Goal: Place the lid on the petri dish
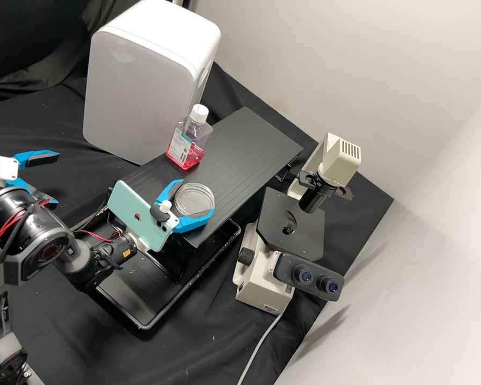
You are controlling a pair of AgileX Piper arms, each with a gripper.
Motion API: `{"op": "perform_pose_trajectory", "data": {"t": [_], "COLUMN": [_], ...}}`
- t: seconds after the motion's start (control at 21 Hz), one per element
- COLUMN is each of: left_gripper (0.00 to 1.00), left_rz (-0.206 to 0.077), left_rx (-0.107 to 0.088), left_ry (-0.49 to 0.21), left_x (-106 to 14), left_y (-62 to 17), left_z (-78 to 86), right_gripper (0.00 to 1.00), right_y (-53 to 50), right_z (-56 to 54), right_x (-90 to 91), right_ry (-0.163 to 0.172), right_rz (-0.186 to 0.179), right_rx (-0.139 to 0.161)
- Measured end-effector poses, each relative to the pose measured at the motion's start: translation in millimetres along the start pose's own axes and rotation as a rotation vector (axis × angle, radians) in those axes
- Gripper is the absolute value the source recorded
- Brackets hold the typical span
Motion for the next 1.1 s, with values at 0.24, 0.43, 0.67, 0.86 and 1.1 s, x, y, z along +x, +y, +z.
{"op": "perform_pose_trajectory", "data": {"t": [0.24, 0.43, 0.67, 0.86, 1.1], "left_gripper": [1.00, 1.00, 1.00, 1.00, 1.00], "left_rz": [0.001, 0.003, 0.003, 0.002, 0.002], "left_rx": [-0.002, -0.002, -0.005, -0.004, -0.004], "left_ry": [0.004, 0.010, 0.017, 0.013, 0.013], "left_x": [0.0, 0.0, 0.1, 0.0, 0.0], "left_y": [0.1, 0.3, 0.1, -0.1, -0.1], "left_z": [-0.4, -0.9, -1.6, -0.8, -0.8], "right_gripper": [0.00, 0.00, 0.00, 0.00, 0.00], "right_y": [0.6, 2.0, 7.5, 14.3, 16.1], "right_z": [2.3, 3.6, 1.5, 0.0, -0.7], "right_x": [0.5, 0.5, -0.5, -1.8, -0.1], "right_ry": [0.007, 0.005, 0.020, 0.010, 0.002], "right_rz": [0.000, 0.002, 0.013, 0.024, 0.016], "right_rx": [0.016, 0.028, 0.037, 0.040, 0.037]}}
